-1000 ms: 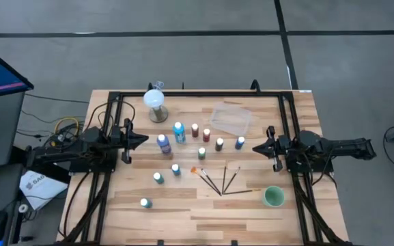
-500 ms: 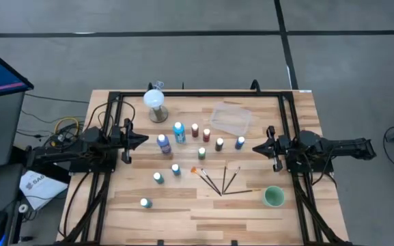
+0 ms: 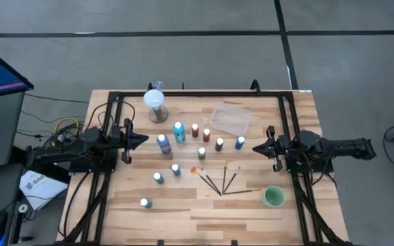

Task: Pick & Place Paint Supplies

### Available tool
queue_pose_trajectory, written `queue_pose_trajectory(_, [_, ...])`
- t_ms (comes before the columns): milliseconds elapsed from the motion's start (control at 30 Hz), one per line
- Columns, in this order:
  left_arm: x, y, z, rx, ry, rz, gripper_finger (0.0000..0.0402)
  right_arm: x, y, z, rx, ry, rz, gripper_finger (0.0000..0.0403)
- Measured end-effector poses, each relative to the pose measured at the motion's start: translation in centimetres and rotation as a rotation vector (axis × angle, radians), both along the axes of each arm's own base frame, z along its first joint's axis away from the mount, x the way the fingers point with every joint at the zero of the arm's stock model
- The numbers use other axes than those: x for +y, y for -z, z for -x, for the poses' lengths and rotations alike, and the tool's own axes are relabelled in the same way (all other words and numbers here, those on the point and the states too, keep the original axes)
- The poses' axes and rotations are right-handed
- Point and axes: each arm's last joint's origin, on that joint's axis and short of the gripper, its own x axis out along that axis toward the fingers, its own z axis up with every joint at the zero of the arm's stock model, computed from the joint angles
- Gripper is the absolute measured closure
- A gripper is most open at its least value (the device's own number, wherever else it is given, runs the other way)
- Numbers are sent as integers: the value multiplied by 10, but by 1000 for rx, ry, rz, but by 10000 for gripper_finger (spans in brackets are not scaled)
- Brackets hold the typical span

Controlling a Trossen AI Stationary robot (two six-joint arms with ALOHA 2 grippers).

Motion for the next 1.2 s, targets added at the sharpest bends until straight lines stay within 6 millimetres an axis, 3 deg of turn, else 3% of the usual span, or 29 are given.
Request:
queue_pose_trajectory(233, [0,0,0,-2,0,0,400,0,0,0,0,0,-1,392])
queue_pose_trajectory(533, [0,-1,0,-13,0,-2,400,0,0,0,5,0,-131,392])
queue_pose_trajectory(733, [0,-2,0,-17,0,-2,400,-1,-8,0,-75,14,-136,392])
queue_pose_trajectory(833, [0,-2,0,-17,0,-2,400,-2,-18,2,-135,26,-139,392])
queue_pose_trajectory(967, [0,-2,0,-18,0,-3,400,-4,-47,8,-207,74,-123,392])
queue_pose_trajectory(1200, [0,-2,0,-23,0,-3,400,-9,-78,3,-57,286,-4,381])
